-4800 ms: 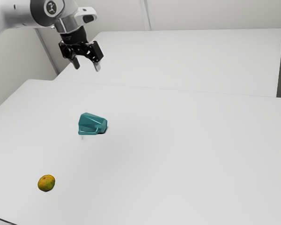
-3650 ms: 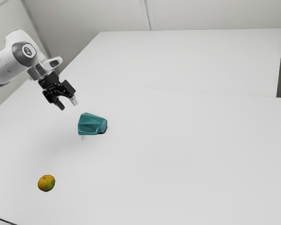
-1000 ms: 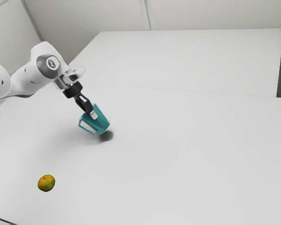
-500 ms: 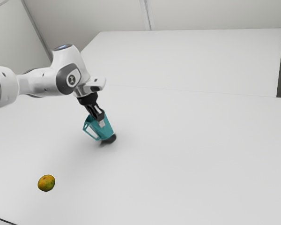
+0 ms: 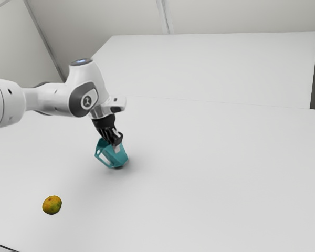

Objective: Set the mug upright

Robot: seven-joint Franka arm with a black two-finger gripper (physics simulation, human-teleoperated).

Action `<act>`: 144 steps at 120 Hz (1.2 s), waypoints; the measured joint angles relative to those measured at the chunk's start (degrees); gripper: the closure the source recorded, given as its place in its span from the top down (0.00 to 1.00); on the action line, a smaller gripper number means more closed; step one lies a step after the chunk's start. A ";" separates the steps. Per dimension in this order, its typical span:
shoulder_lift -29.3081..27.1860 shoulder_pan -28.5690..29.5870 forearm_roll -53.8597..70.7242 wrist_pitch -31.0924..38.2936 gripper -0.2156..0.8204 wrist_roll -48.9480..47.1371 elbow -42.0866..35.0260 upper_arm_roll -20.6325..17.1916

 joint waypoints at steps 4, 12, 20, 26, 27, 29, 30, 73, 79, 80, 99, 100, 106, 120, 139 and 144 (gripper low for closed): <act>0.04 -0.02 0.33 0.12 0.04 -0.59 -0.13 -0.13; 0.21 -0.03 0.80 0.31 0.04 -1.76 -0.23 -0.32; 0.25 0.07 1.09 0.45 0.04 -2.85 -0.29 -0.64; 0.26 0.00 1.31 0.61 0.04 -3.64 -0.56 -0.86; 0.27 -0.01 1.36 0.63 0.04 -3.77 -0.59 -0.89; 0.30 -0.03 1.47 0.69 0.04 -4.02 -0.65 -0.93; 0.32 -0.04 1.53 0.71 0.04 -4.14 -0.67 -0.95; -0.85 -0.25 1.75 1.25 0.43 -7.69 -1.50 -1.69; -2.29 -0.30 1.69 1.18 0.50 -7.96 -1.47 -2.11; -2.54 -0.32 1.68 1.16 0.51 -8.00 -1.46 -2.17; -6.96 -0.61 1.39 -0.88 0.66 -8.70 0.36 -3.08; -7.13 -0.64 1.34 -1.15 0.67 -8.73 0.67 -3.11; -7.54 -0.99 1.13 -3.38 0.69 -8.93 3.92 -3.25; -7.83 -1.13 0.88 -9.78 0.73 -9.57 12.95 -4.31; -7.53 -3.97 1.18 -18.06 0.76 -10.45 23.37 -3.32; -7.31 -10.20 1.25 -19.94 0.77 -10.85 25.95 2.34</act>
